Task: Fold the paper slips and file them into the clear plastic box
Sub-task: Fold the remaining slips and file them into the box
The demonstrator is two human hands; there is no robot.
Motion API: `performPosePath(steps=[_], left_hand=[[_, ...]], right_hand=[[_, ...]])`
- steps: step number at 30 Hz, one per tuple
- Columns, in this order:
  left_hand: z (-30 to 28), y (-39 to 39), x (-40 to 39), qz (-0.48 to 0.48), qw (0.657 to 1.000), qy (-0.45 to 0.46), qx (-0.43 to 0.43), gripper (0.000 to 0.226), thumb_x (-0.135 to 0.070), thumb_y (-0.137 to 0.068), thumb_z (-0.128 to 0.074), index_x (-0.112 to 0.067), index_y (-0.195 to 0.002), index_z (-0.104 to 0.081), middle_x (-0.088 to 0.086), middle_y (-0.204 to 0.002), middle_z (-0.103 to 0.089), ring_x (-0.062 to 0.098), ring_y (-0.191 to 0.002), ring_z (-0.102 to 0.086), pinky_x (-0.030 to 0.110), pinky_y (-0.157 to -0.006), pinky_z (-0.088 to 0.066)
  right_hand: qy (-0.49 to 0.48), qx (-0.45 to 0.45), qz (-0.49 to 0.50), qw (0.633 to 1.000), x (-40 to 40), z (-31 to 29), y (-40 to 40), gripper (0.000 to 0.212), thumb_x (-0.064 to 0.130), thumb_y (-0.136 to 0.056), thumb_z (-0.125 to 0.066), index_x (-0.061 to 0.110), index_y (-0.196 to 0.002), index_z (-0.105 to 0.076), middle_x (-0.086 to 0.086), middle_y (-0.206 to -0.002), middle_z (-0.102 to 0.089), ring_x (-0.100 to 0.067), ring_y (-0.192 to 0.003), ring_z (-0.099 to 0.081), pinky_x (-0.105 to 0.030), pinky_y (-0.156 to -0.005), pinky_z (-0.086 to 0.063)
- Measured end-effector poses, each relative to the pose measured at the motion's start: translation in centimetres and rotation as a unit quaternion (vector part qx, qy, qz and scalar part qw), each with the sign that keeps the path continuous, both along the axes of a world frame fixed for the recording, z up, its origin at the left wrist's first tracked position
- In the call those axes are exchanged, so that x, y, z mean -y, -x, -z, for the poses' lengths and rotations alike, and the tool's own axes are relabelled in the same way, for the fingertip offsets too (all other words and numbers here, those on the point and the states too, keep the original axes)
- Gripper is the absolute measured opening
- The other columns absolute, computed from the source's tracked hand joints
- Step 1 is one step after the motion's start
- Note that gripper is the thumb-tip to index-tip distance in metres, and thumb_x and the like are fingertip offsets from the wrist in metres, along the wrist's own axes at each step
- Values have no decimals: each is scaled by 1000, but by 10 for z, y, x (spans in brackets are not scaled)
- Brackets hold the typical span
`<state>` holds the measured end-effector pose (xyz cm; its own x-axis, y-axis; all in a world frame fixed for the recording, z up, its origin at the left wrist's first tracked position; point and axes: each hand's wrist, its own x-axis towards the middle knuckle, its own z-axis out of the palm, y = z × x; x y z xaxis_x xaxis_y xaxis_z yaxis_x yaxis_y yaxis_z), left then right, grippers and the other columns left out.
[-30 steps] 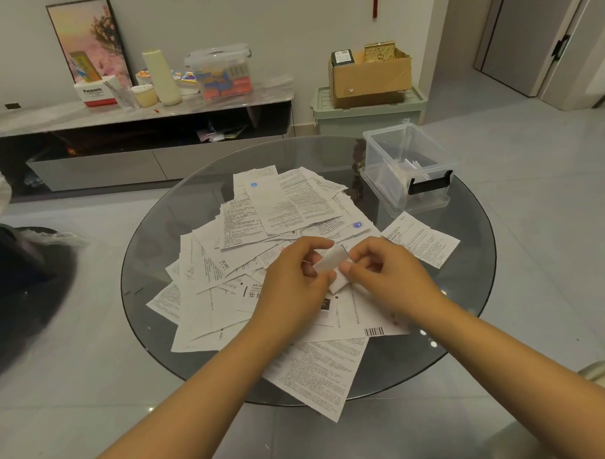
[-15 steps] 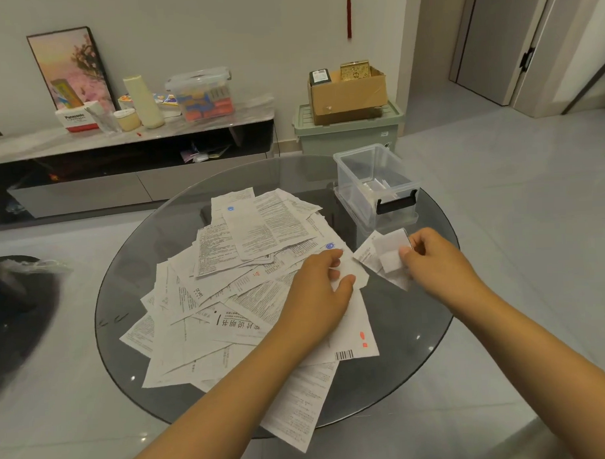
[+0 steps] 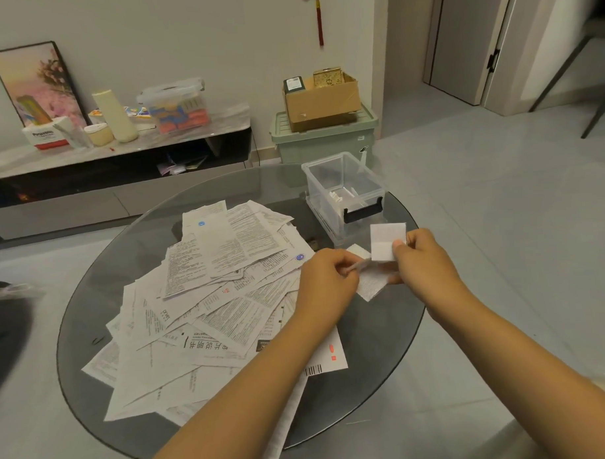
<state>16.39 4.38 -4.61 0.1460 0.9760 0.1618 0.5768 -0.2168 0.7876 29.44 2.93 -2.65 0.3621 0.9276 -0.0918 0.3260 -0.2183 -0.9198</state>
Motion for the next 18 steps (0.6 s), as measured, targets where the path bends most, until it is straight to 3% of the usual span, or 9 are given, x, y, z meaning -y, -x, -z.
performPosePath(steps=[2, 5, 7, 9, 11, 14, 18], left_hand=[[3, 1, 3, 36, 998, 17, -52, 25, -4, -80, -61, -16, -98, -74, -4, -99, -64, 6, -88, -56, 11, -77, -41], [2, 0, 8, 74, 992, 21, -103, 30, -19, -77, -57, -20, -101, -74, -3, -109, -62, 10, -103, -53, 22, -92, -41], [-5, -2, 10, 84, 990, 42, -109, 38, -29, -71, -47, -18, -93, -76, 1, -105, -63, 13, -101, -52, 30, -90, -41], [-10, -3, 8, 83, 988, 54, -115, 34, -32, -79, -50, -10, -82, -75, 11, -98, -64, 20, -95, -55, 41, -85, -43], [-12, -4, 5, 80, 981, 63, -165, 18, -31, -85, -62, -17, -90, -72, 7, -107, -59, 20, -99, -55, 37, -92, -45], [-14, -5, 0, 79, 972, 103, -197, 35, -27, -80, -72, -22, -112, -59, 0, -112, -52, 15, -97, -54, 26, -87, -44], [-19, -7, 0, 53, 973, 152, -164, 32, -23, -78, -75, -19, -106, -60, 4, -105, -62, 20, -94, -60, 26, -77, -45]], right_hand=[[-15, 40, 8, 999, 2, 1, -3, 10, 15, -96, -40, 13, -86, -39, -2, -83, -48, -17, -75, -50, -34, -68, -45], [10, 71, -9, 997, 3, 4, -8, 6, 13, -94, -42, 10, -89, -40, -5, -85, -51, -20, -78, -50, -31, -63, -42], [30, 81, -19, 996, 4, 8, -10, 4, 13, -93, -41, 10, -89, -41, -12, -91, -58, -26, -82, -56, -35, -67, -46], [42, 82, -23, 995, 4, 9, -10, 3, 12, -91, -41, 9, -90, -42, -15, -95, -61, -31, -86, -61, -44, -77, -52], [45, 86, -25, 995, 5, 9, -11, 4, 11, -90, -41, 8, -92, -42, -15, -96, -61, -32, -86, -62, -48, -80, -53], [47, 100, -36, 993, 7, 8, -11, 3, 11, -90, -42, 11, -88, -41, -13, -95, -59, -31, -85, -61, -47, -79, -53], [45, 105, -45, 992, 6, 8, -11, 16, 10, -87, -45, 16, -75, -36, -11, -91, -57, -31, -87, -60, -48, -79, -53]])
